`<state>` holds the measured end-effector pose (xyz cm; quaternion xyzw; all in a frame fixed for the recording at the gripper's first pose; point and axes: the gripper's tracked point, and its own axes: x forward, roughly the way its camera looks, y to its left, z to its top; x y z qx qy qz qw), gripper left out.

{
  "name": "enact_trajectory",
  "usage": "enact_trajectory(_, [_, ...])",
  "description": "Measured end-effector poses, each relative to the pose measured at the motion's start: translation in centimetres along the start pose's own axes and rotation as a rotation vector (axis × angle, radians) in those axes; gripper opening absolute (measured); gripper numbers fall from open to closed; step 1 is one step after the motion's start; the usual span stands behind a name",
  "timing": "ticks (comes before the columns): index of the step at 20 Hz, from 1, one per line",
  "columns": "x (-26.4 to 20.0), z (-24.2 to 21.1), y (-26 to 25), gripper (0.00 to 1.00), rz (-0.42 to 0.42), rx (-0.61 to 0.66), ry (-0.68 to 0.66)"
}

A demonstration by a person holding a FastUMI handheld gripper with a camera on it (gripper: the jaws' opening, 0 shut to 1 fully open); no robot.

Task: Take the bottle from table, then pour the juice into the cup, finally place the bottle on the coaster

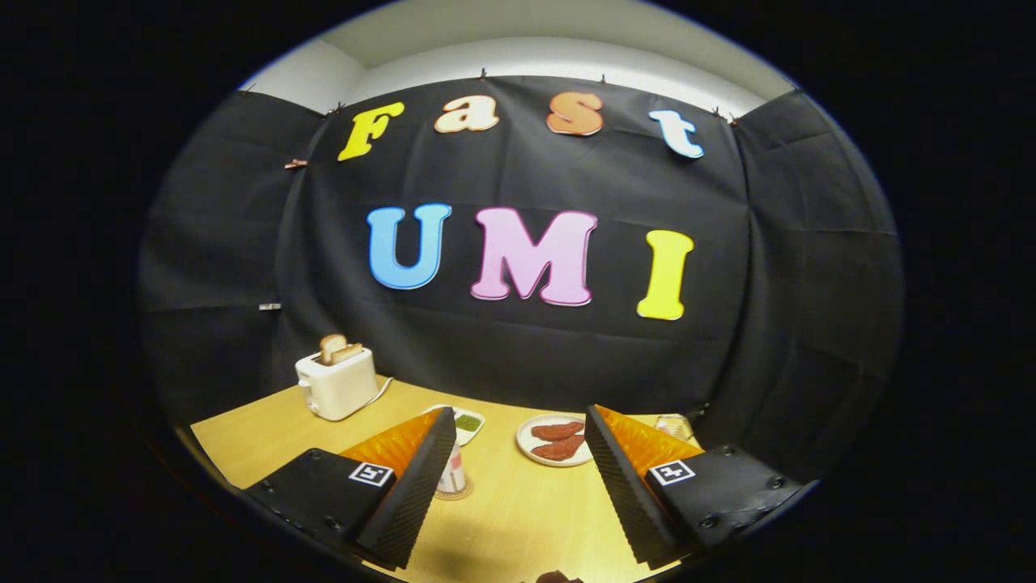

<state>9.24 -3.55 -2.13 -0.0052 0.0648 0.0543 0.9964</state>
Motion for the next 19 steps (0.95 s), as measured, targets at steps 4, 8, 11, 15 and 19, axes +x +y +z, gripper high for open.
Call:
enact_trajectory(4, [-4.4,2.5,-3.0,0.98,-0.092,0.048,-0.046])
enact_trajectory(8, [-9.4,2.4,-5.6,0.98,-0.171,0.038,-0.063])
enact_trajectory(11, [-12.5,1.4,-6.9,0.98,-0.210,0.039,-0.039])
enact_trajectory(15, [-14.8,0.6,-7.8,0.98,-0.246,0.048,-0.037])
enact_trajectory(19, [-14.7,0.6,-6.8,0.98,-0.228,0.079,-0.041])
